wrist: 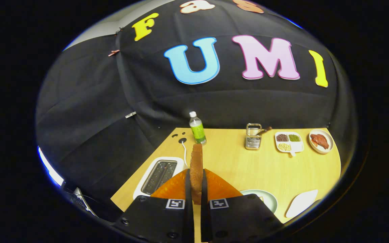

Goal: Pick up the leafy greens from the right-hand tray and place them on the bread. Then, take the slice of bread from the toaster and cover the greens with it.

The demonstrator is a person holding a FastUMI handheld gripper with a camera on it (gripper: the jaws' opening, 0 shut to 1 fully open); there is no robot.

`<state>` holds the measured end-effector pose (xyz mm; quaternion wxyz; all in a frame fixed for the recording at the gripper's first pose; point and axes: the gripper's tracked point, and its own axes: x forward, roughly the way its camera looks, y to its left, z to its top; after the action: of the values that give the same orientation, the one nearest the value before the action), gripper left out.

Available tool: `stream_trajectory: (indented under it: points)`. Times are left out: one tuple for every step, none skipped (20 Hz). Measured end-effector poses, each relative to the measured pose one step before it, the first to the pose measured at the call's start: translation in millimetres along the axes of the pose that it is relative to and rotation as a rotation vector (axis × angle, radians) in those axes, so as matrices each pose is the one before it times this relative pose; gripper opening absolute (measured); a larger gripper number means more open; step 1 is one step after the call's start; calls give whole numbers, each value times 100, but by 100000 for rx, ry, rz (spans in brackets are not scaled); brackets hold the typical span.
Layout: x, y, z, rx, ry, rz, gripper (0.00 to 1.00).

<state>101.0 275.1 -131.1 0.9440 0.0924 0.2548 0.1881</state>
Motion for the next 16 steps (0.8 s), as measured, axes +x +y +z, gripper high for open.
stream_trajectory:
  points:
    - [-131,-1205,-622,1628,966,-1402,12]
    - [-169,-1128,-537,1447,1016,-1519,12]
    - [-65,-1172,-641,1431,1271,-1084,12]
    - [74,-962,-663,1700,1262,-937,12]
    - [187,-823,-708,2117,1569,-367,12]
    - [241,-748,-789,2392,1626,-402,12]
    - [265,-656,-796,2387,1455,-172,12]
    - [74,-538,-570,2566,1048,-68,12]
    - [142,-472,-678,2269,1465,-72,12]
    - [18,-299,-845,1608,1649,219,12]
    - [146,-338,-764,1005,1386,-18,12]
    - [347,-423,-667,569,1313,-34,12]
    - [138,-289,-591,362,1106,-301,12]
    - [229,-230,-489,444,802,-206,12]
    - [91,-298,-260,689,582,-438,12]
    - [35,-194,-112,798,148,-25,12]
